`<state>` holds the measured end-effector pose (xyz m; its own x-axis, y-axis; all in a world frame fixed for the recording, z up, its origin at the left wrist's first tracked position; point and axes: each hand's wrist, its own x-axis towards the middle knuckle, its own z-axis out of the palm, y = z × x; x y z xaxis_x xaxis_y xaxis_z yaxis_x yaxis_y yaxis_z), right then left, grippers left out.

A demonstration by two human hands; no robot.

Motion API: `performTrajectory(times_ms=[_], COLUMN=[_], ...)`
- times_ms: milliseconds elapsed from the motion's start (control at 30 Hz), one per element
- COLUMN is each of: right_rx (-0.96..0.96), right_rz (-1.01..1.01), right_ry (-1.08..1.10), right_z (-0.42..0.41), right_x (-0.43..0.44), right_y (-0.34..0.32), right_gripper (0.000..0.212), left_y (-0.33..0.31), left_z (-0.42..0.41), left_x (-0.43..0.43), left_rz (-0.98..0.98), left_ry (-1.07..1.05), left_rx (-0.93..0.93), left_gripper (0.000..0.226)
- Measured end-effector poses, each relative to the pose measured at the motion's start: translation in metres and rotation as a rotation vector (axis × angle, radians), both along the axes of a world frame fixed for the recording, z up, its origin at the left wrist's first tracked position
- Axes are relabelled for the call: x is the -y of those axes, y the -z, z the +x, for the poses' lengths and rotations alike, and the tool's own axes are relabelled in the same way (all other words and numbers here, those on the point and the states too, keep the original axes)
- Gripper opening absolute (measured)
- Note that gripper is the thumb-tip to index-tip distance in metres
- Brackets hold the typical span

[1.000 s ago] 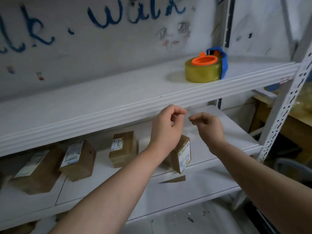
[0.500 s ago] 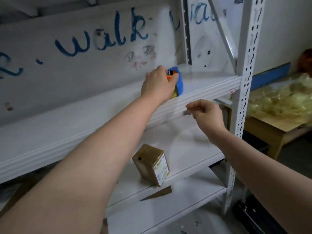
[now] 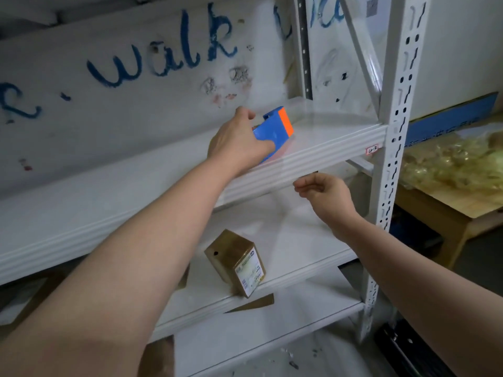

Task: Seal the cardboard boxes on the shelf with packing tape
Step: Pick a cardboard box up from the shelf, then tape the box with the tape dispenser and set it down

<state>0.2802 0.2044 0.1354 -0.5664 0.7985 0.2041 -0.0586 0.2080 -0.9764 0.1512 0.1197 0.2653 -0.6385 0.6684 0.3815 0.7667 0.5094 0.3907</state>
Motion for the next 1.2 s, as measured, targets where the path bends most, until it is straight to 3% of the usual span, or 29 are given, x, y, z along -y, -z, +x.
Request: performTrajectory(times_ms=[133, 300, 433, 633, 733, 867, 933, 1200], right_rx=[0.044, 0.017, -0.026, -0.187, -0.186, -0.02, 0.08, 0.196], right_rz=[-0.142, -0.555, -0.863, -1.101, -1.123, -1.016, -0.914, -0.657], right_ry=[-0.143, -0.25, -0.429, -0.484, -0.518, -0.403, -0.345, -0.218], right_z=[-0.004, -0.011, -0.017, -0.014, -0.005, -0.003, -0.002, 0.001], right_x=[0.027, 0.072, 0.121, 0.181, 0.192, 0.207, 0.212, 0.211], right_y=[0.002, 0.012, 0.029, 0.068, 0.089, 0.104, 0.112, 0.114], right_gripper=[0.031, 0.026, 0.015, 0.04, 0.056, 0.011, 0.005, 0.02], left_y=[-0.003, 0.005, 0.032, 0.099, 0.125, 0.149, 0.158, 0.175], left_z=[0.004, -0.001, -0.009, -0.024, -0.027, -0.026, -0.024, -0.015], left_x=[0.072, 0.173, 0.24, 0.314, 0.343, 0.366, 0.368, 0.362], left_rz=[0.135, 0.218, 0.191, 0.141, 0.102, 0.004, -0.043, -0.447], left_ry=[0.113, 0.321, 0.364, 0.301, 0.289, 0.284, 0.237, 0.128], left_rx=[0.119, 0.366, 0.639, 0.827, 0.874, 0.948, 0.93, 0.483], left_gripper=[0.068, 0.07, 0.072, 0.069, 0.066, 0.063, 0.064, 0.069])
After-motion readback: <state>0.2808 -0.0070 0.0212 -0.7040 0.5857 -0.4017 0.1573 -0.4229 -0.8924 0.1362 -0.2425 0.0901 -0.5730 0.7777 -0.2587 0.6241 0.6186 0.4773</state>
